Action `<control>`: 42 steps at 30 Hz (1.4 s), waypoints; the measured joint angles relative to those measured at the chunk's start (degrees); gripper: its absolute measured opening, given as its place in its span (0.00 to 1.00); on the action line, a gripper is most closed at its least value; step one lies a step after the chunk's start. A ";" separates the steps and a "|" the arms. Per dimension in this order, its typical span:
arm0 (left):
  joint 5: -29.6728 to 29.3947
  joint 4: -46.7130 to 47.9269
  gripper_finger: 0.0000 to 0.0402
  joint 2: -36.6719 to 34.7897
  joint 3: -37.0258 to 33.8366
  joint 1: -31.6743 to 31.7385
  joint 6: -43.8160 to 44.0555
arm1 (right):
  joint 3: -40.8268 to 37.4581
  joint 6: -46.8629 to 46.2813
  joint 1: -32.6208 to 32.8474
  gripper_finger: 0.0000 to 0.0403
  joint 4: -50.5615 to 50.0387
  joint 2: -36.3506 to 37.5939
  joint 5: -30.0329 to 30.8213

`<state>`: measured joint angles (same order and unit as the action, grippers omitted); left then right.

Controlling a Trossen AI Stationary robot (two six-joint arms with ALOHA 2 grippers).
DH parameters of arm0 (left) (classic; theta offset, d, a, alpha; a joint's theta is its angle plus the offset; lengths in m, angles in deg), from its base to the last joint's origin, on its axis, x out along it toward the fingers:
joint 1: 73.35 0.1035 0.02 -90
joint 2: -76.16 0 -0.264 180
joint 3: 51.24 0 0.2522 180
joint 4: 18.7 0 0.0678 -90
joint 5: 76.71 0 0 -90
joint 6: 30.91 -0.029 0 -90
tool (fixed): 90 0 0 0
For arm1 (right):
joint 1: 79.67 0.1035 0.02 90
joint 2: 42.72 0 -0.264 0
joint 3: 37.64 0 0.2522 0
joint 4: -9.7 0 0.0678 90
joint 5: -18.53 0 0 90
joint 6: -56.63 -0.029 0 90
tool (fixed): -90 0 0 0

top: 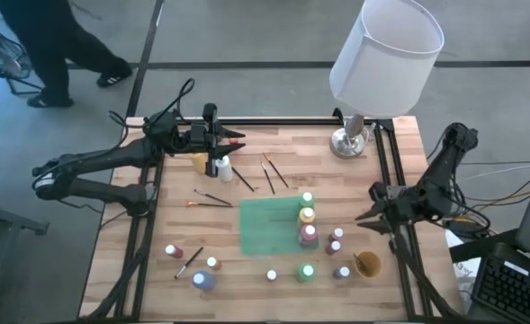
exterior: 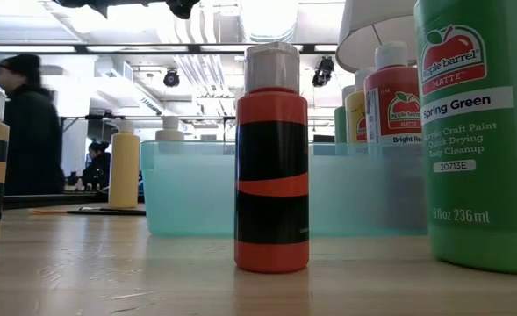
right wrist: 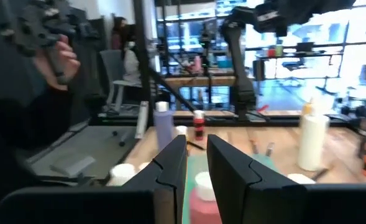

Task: Pick & Place Paint Supplies
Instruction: Put the gold paintbrush into the yellow cup

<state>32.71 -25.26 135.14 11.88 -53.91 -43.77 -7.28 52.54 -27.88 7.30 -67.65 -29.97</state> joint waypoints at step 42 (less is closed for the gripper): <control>-19.48 24.13 0.26 16.42 16.96 1.18 -4.11 | 9.28 -5.18 -30.34 0.18 -11.13 -11.33 -15.02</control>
<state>13.22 -1.13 151.56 28.84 -52.73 -47.89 2.00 47.36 -58.23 -3.83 -78.98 -44.99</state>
